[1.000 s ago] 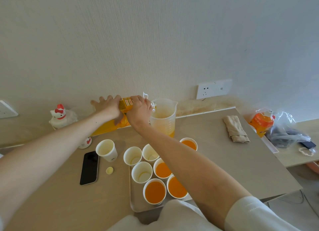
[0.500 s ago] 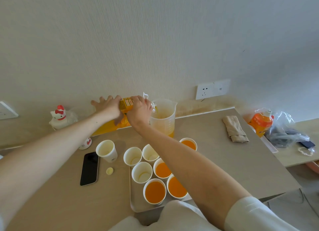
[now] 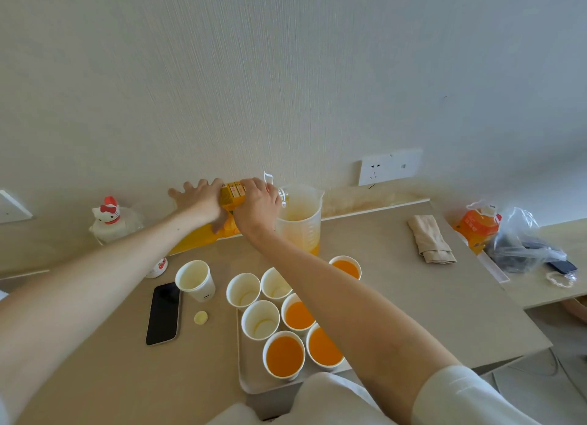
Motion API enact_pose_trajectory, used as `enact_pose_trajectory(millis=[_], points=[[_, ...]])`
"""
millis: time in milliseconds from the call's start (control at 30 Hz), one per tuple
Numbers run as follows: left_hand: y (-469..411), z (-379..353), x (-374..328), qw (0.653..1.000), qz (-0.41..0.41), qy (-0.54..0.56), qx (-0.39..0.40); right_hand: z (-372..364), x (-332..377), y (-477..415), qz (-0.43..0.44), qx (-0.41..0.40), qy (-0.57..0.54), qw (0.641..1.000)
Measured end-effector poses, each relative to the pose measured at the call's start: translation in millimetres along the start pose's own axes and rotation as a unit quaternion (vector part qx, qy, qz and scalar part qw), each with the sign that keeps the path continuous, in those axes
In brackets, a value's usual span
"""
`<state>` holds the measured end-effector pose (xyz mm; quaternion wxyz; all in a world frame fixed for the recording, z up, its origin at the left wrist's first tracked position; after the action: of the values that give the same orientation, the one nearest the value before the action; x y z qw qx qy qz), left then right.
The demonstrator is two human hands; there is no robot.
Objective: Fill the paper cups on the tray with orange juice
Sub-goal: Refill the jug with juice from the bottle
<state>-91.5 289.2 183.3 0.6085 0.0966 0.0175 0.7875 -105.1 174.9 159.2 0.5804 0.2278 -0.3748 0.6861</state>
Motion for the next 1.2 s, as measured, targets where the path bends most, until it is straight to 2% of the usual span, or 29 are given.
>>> enact_pose_trajectory(millis=[433, 600, 667, 733, 800, 867, 933, 1000, 1033, 1100, 1200], points=[[-15, -17, -3, 0.998, 0.004, 0.059, 0.014, -1, -5, -4, 0.066, -0.016, 0.073, 0.995], [-22, -24, 2, 0.987, 0.015, 0.157, 0.008, 6, 2, -4, 0.127, -0.016, 0.098, 0.987], [-28, -24, 11, 0.974, 0.025, 0.225, 0.002, 7, 6, -4, 0.172, -0.03, 0.116, 0.978], [-35, -23, 23, 0.951, 0.034, 0.307, -0.007, 9, 11, -4, 0.21, -0.092, 0.103, 0.968], [-38, -20, 36, 0.916, 0.042, 0.399, -0.024, 7, 12, -4, 0.227, -0.15, 0.087, 0.958], [-42, -20, 49, 0.88, 0.031, 0.473, -0.025, 2, 7, -4, 0.212, -0.17, 0.072, 0.96], [-46, -22, 58, 0.851, 0.011, 0.524, -0.01, -2, 0, -7, 0.15, -0.121, 0.029, 0.981], [-47, -28, 65, 0.821, 0.007, 0.571, 0.006, -12, -6, -14, 0.038, 0.007, -0.041, 0.998], [-47, -32, 65, 0.811, 0.011, 0.585, 0.01, -17, -9, -17, -0.022, 0.07, -0.063, 0.995], [-51, -41, 64, 0.798, 0.008, 0.602, 0.013, -29, -10, -22, -0.089, 0.156, -0.085, 0.98], [-54, -58, 58, 0.784, -0.006, 0.62, 0.016, -40, -6, -27, -0.112, 0.193, -0.097, 0.97]])
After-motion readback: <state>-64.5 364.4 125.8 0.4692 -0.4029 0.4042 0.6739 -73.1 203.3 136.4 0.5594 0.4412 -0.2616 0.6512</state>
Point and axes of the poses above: each hand's wrist, its own y-axis away from the middle knuckle, its own z-axis out of the back of the hand, x = y × z, the point moved 4 cm from there along -y, towards the middle knuckle, and after that the axes turned 3 degrees about z, right-handed, at the moved point
